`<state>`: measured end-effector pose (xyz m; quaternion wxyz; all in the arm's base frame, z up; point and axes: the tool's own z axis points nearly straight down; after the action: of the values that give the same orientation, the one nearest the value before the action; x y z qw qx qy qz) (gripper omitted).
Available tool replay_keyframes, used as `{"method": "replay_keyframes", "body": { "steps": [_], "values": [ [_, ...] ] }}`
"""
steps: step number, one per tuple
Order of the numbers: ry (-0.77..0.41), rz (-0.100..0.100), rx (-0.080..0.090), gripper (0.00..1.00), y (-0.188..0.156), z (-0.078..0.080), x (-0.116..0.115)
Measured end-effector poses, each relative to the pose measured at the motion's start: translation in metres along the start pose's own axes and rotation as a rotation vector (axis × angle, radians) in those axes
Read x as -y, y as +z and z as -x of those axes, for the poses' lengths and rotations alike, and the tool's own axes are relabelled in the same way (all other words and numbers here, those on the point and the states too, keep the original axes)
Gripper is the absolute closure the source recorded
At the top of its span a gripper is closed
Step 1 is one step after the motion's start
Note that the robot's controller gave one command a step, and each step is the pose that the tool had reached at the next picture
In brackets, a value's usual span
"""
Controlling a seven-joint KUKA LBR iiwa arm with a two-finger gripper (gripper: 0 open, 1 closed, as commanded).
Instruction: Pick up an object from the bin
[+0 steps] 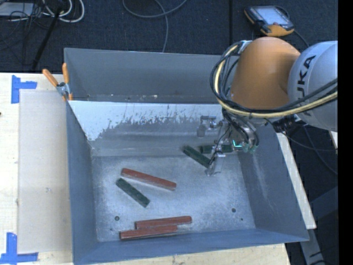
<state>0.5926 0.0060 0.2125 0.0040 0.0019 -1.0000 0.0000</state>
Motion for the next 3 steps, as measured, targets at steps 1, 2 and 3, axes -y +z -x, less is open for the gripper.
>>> {"method": "replay_keyframes", "body": {
  "steps": [1, 2, 3],
  "values": [
    [0.0, 0.0, 0.008, 0.0, -0.005, 0.001, 0.0],
    [0.013, 0.0, 0.017, 0.0, 0.039, 0.014, 0.021],
    [0.027, -0.001, 0.015, 0.0, 0.064, 0.016, 0.029]
  ]
}}
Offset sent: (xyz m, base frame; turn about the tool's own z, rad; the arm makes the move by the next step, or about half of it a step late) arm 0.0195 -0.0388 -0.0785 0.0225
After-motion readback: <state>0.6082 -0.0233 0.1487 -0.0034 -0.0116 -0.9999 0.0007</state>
